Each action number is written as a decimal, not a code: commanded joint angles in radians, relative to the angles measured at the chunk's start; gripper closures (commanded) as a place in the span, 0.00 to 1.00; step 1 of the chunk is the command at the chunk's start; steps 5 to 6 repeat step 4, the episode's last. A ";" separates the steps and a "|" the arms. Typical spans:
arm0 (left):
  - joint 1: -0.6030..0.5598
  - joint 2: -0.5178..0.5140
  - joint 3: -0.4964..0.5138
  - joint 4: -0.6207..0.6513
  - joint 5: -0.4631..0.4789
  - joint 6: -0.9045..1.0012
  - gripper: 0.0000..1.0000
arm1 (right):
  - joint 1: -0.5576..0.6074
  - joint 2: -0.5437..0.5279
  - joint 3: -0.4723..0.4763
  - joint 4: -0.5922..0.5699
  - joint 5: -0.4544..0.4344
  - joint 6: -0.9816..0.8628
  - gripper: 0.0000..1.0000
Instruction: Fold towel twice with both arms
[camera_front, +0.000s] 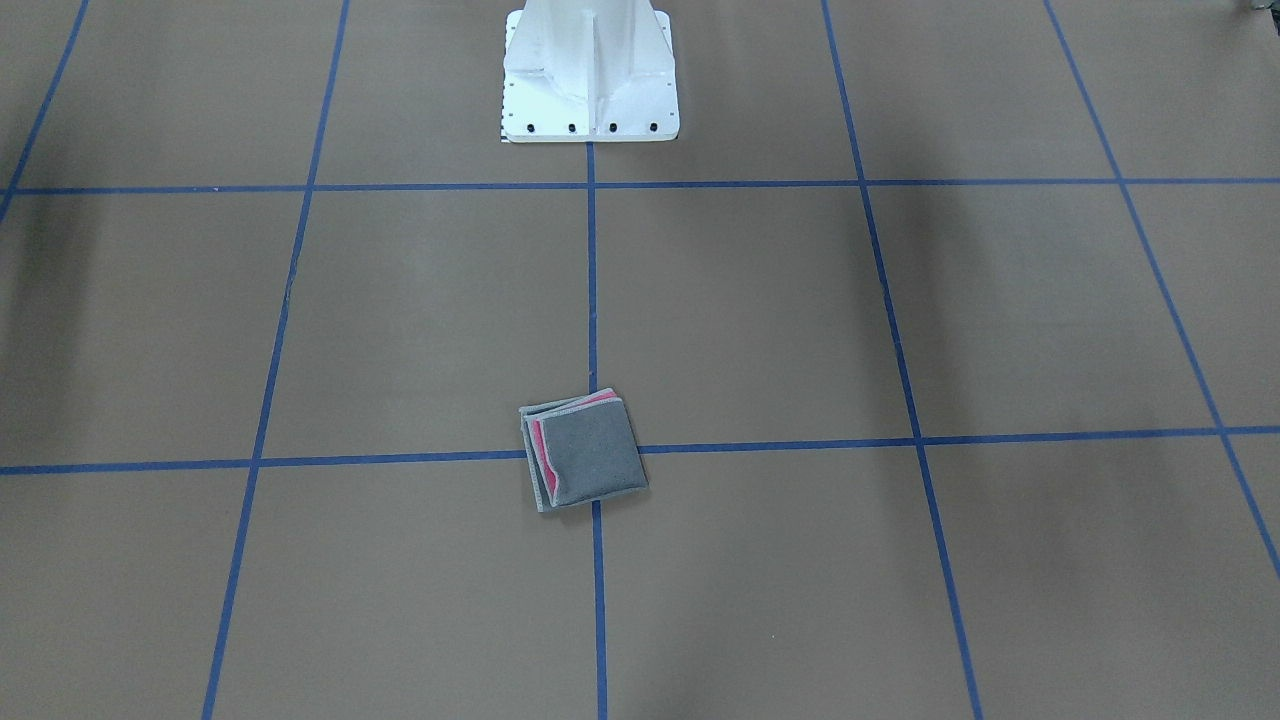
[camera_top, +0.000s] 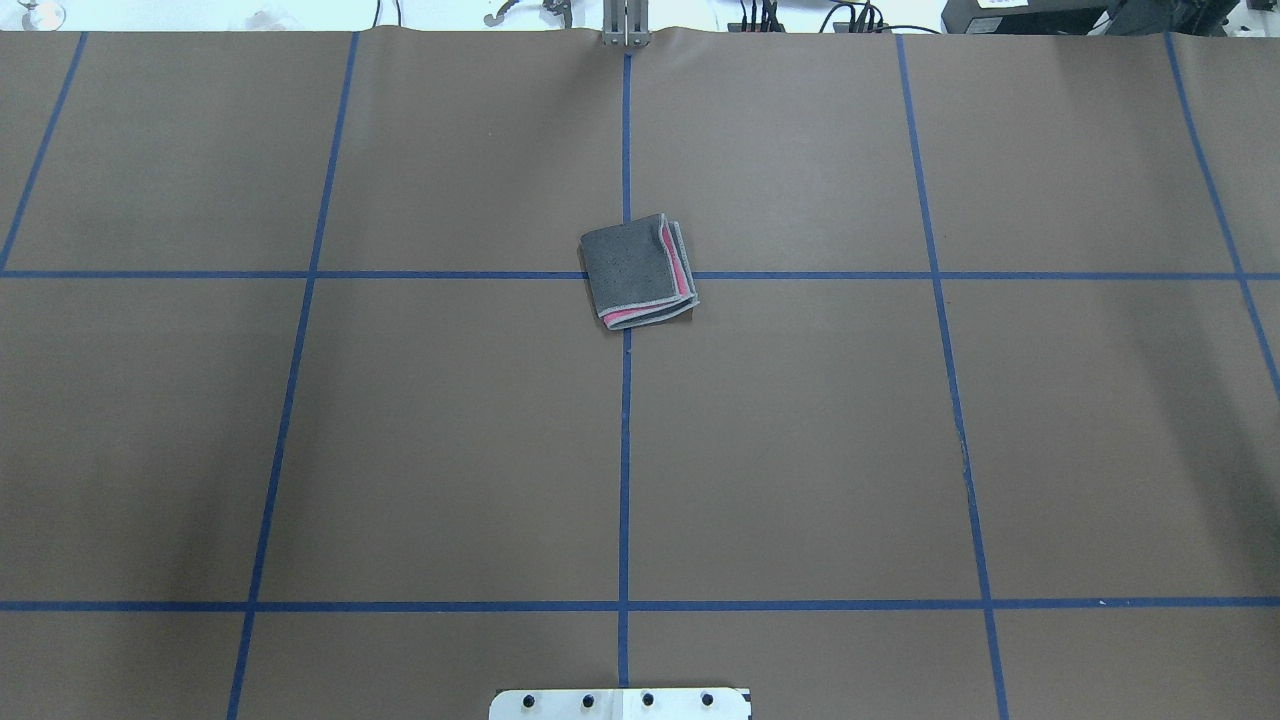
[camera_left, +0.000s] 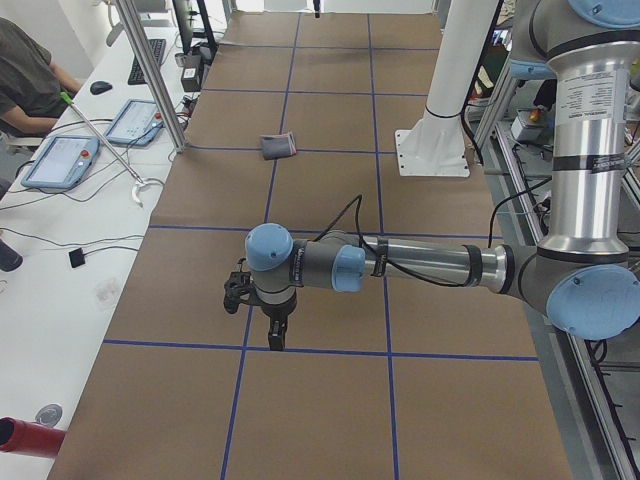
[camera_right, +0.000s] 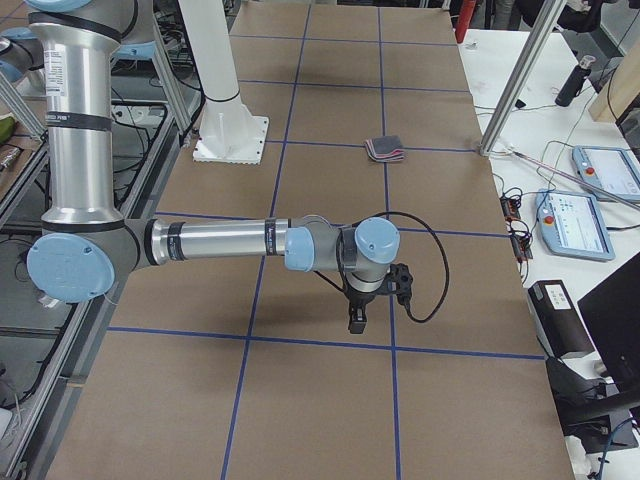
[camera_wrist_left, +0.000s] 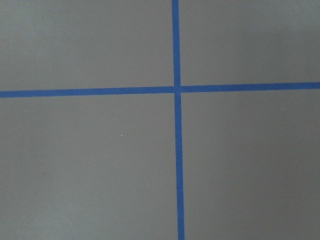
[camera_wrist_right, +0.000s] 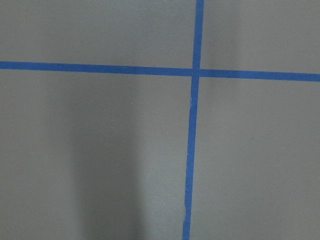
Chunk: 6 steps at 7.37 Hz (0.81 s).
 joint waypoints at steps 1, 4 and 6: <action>0.001 0.000 0.000 0.002 0.010 -0.003 0.00 | 0.008 -0.001 0.007 0.004 -0.003 0.026 0.00; 0.000 0.005 0.002 0.003 -0.002 -0.003 0.00 | 0.027 -0.006 0.017 0.004 -0.002 0.045 0.00; 0.000 0.005 0.002 0.003 -0.002 -0.003 0.00 | 0.027 -0.006 0.017 0.004 -0.002 0.045 0.00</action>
